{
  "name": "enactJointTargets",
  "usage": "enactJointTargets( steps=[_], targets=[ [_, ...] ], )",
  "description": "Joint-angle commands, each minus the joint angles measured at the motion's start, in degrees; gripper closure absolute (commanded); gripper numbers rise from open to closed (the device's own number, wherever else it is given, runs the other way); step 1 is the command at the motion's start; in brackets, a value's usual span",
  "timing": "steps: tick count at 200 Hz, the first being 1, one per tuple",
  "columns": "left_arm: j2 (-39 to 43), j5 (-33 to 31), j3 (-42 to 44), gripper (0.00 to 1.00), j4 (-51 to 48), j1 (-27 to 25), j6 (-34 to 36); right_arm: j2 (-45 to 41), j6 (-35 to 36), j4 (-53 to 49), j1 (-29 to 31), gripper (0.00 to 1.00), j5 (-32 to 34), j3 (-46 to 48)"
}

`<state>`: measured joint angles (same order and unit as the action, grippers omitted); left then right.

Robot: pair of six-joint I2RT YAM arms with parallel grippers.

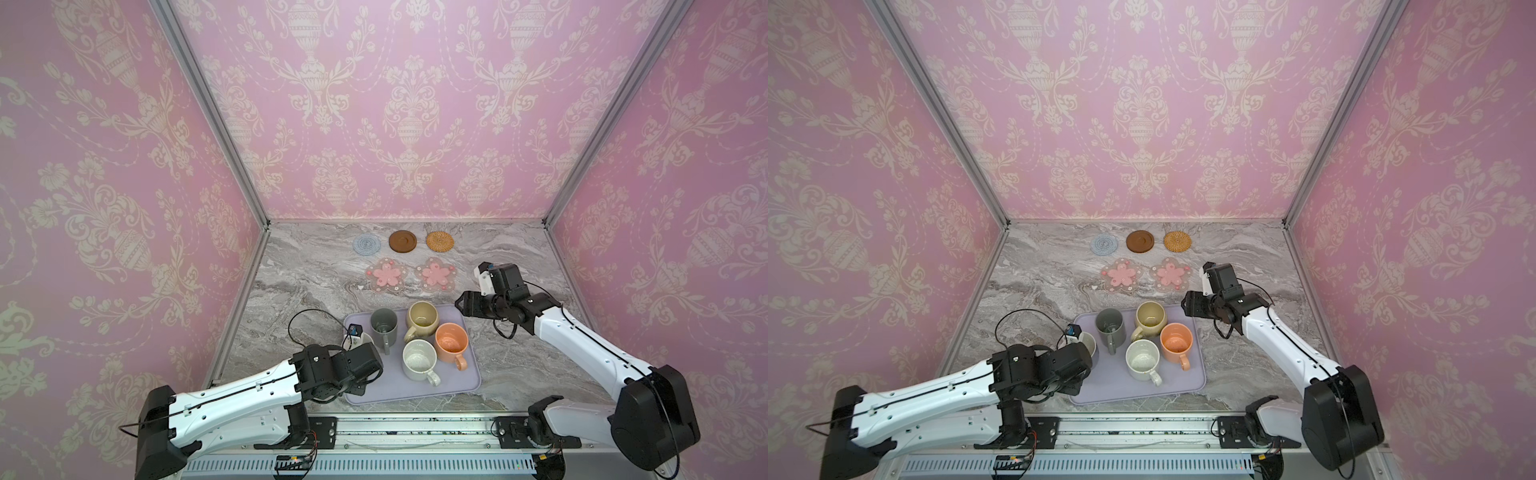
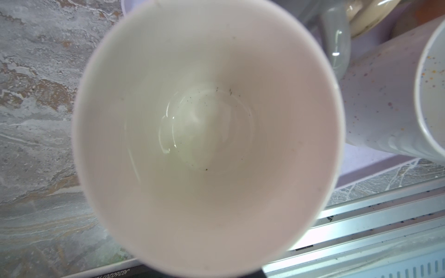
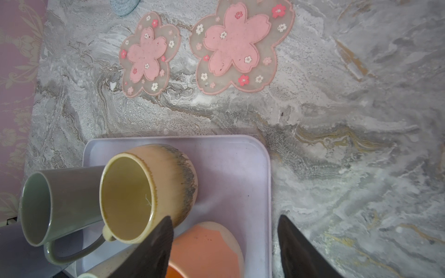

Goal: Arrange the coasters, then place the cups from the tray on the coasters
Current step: 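Carry the white mug with the left gripper past the pink flower coasters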

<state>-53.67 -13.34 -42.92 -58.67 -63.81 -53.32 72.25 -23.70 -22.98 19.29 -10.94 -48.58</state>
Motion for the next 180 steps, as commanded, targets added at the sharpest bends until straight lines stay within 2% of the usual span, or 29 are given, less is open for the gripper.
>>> enactJointTargets(
  steps=[1, 60, 114, 180],
  targets=[
    [1.2, -4.0, -4.4, 1.0, -2.2, 2.6, 0.3, 0.4, 2.5, -1.4, 0.3, 0.3, 0.0, -3.0],
    [-2.0, -2.0, -9.5, 1.0, -4.5, 10.7, 6.1, 1.8, 5.0, -3.5, -0.1, 0.3, 0.6, -7.6],
    [-7.3, 2.5, -14.3, 1.0, -0.4, 22.7, 13.9, 4.2, 7.1, -6.4, -0.8, 0.3, -0.3, -12.7],
    [-22.3, 11.6, -25.8, 1.0, 4.9, 35.9, 27.5, 5.6, 8.0, -10.7, -1.9, 0.29, 0.8, -17.5]
  ],
)
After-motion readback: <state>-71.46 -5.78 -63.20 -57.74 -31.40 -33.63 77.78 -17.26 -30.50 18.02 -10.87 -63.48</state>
